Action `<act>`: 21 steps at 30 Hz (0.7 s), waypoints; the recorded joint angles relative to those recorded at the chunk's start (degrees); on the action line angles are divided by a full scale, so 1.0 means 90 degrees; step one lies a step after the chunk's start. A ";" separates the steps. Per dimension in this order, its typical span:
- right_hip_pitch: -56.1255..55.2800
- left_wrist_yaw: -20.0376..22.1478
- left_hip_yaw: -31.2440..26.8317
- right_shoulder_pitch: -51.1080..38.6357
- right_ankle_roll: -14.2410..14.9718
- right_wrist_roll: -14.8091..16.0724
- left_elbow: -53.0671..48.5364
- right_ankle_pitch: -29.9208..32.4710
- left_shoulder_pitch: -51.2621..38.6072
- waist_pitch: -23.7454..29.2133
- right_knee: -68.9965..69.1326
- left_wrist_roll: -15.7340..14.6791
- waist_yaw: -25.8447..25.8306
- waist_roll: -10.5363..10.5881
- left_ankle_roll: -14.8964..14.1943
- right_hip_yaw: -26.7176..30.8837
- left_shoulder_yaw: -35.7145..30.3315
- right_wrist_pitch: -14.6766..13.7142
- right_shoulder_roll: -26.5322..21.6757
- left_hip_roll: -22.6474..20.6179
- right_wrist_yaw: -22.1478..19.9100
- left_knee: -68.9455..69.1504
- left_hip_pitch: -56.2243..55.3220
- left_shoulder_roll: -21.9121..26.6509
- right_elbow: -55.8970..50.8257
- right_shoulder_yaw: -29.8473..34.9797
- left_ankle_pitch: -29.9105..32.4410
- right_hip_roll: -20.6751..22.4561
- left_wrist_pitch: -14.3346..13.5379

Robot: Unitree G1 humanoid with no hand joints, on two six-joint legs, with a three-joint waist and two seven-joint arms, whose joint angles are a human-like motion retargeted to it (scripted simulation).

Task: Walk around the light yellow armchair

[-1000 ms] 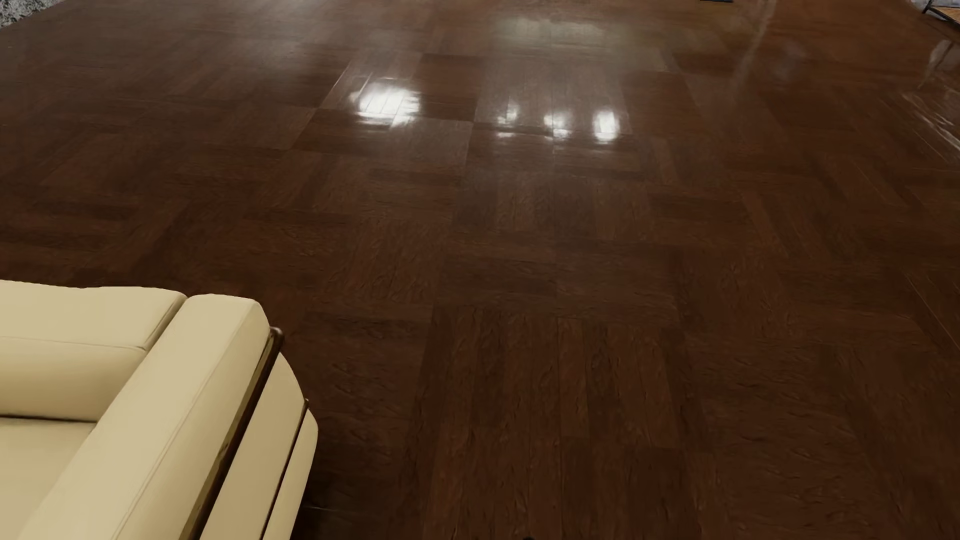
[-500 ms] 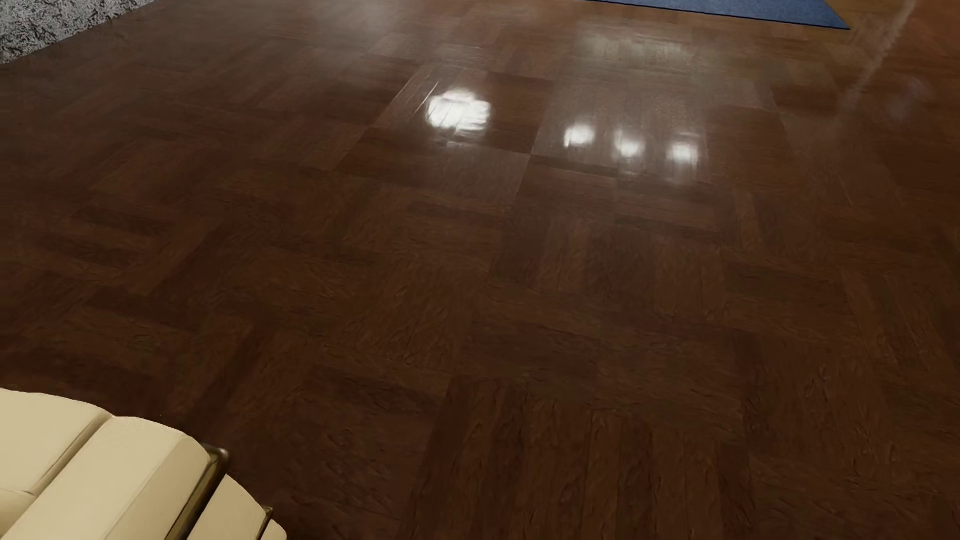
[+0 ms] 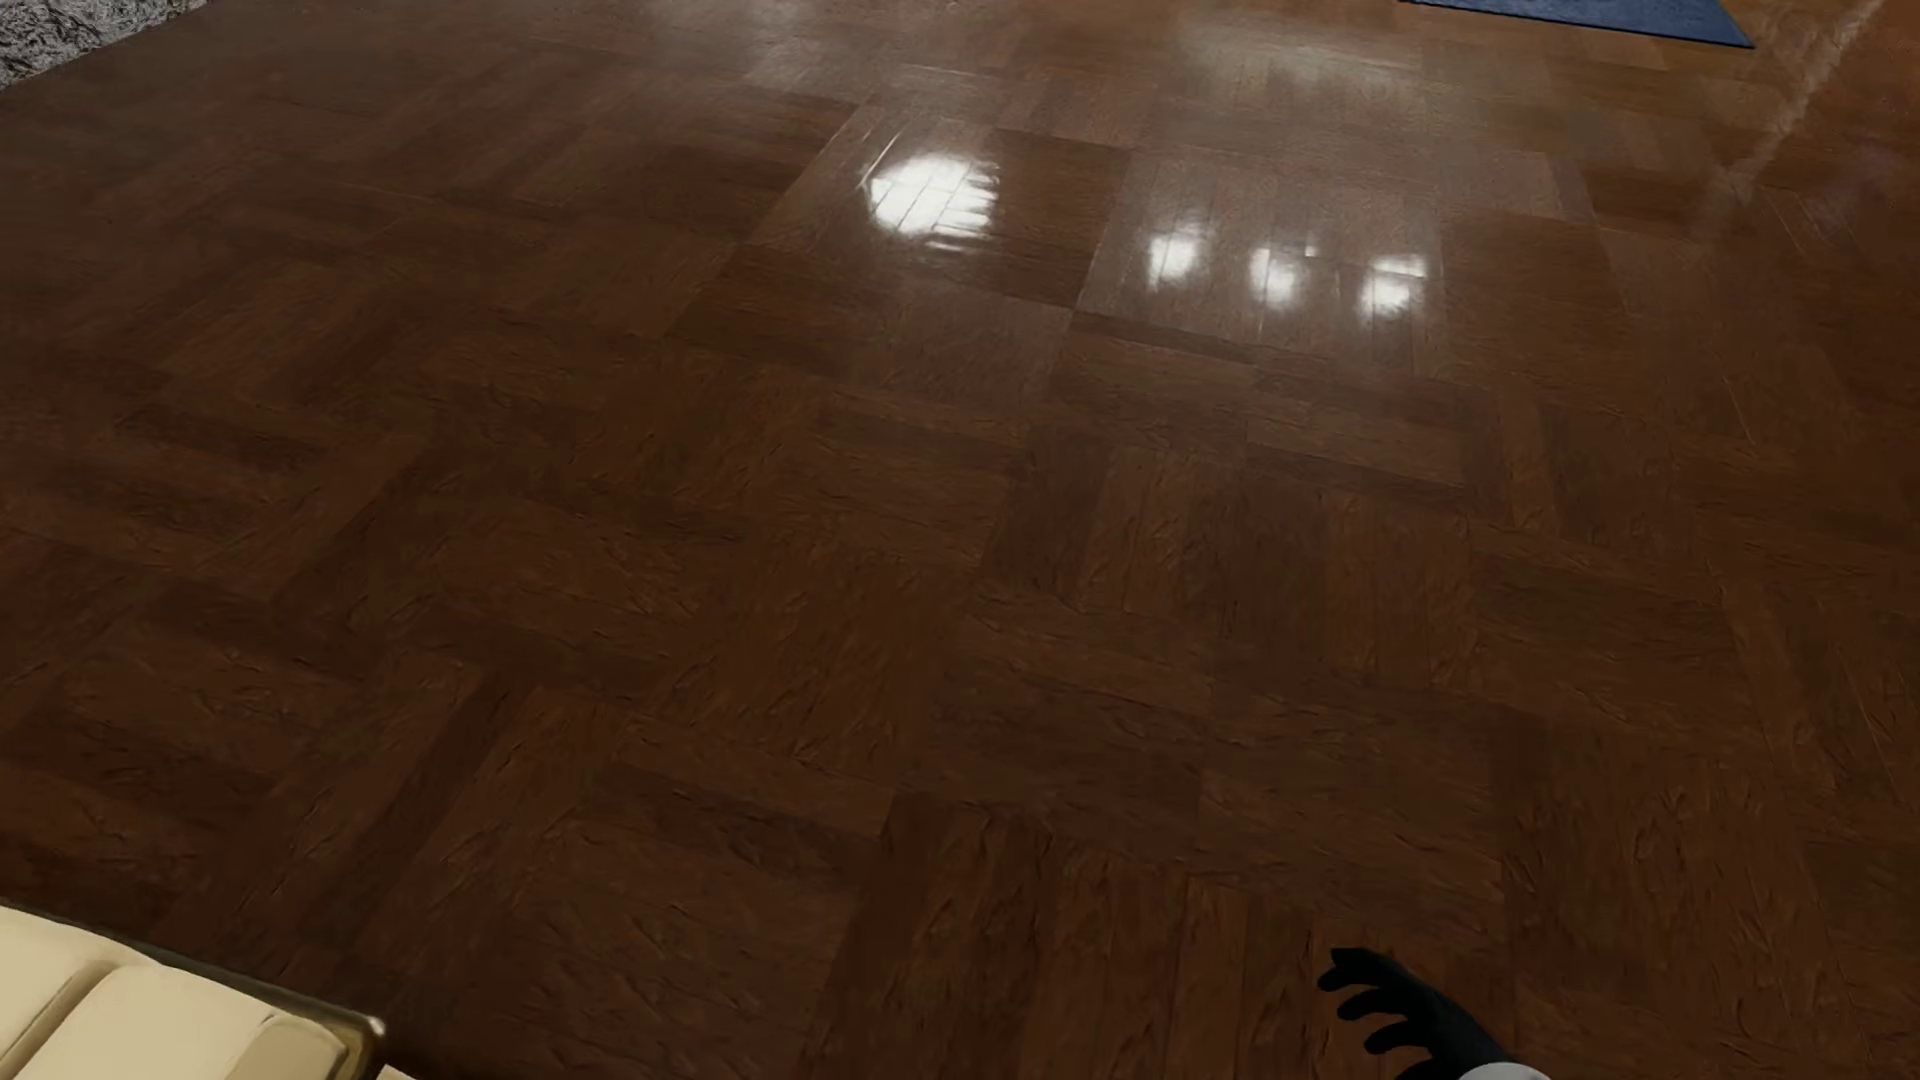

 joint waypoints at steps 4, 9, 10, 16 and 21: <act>0.0306 0.0000 0.0000 0.0457 0.0000 0.0000 0.1157 -0.0333 0.0254 -0.0264 -0.0185 0.0000 -0.0794 0.0356 0.0000 0.0000 -0.0672 0.0000 0.0265 0.0114 0.0000 -0.0513 0.0450 -0.0221 0.0645 0.0140 -0.0118 0.0049 0.0000; 0.0703 0.0000 0.0000 0.1156 0.0000 0.0000 0.1003 -0.0807 0.0246 -0.0364 -0.0355 0.0000 -0.0901 0.0410 0.0000 0.0000 -0.0627 0.0000 0.0921 0.0099 0.0000 -0.0440 0.0439 -0.0243 0.2230 0.0898 -0.0154 0.0021 0.0000; 0.0737 0.0000 0.0000 0.1259 0.0000 0.0000 0.0838 -0.0883 0.0220 -0.0392 -0.0360 0.0000 -0.0824 0.0419 0.0000 0.0000 -0.0606 0.0000 0.1035 0.0102 0.0000 -0.0440 0.0449 -0.0261 0.2345 0.1024 -0.0173 0.0010 0.0000; 0.0813 0.0000 0.0000 0.1384 0.0000 0.0000 0.0460 -0.1071 0.0140 -0.0448 -0.0395 0.0000 -0.0864 0.0474 0.0000 0.0000 -0.0898 0.0000 0.1263 0.0125 0.0000 -0.0462 0.0438 -0.0290 0.1954 0.1260 -0.0247 0.0041 0.0000; 0.0732 0.0000 0.0000 0.1260 0.0000 0.0000 0.0598 -0.1047 0.0150 -0.0434 -0.0379 0.0000 -0.0907 0.0421 0.0000 0.0000 -0.0965 0.0000 0.1132 0.0099 0.0000 -0.0397 0.0397 -0.0302 0.2009 0.1203 -0.0263 -0.0027 0.0000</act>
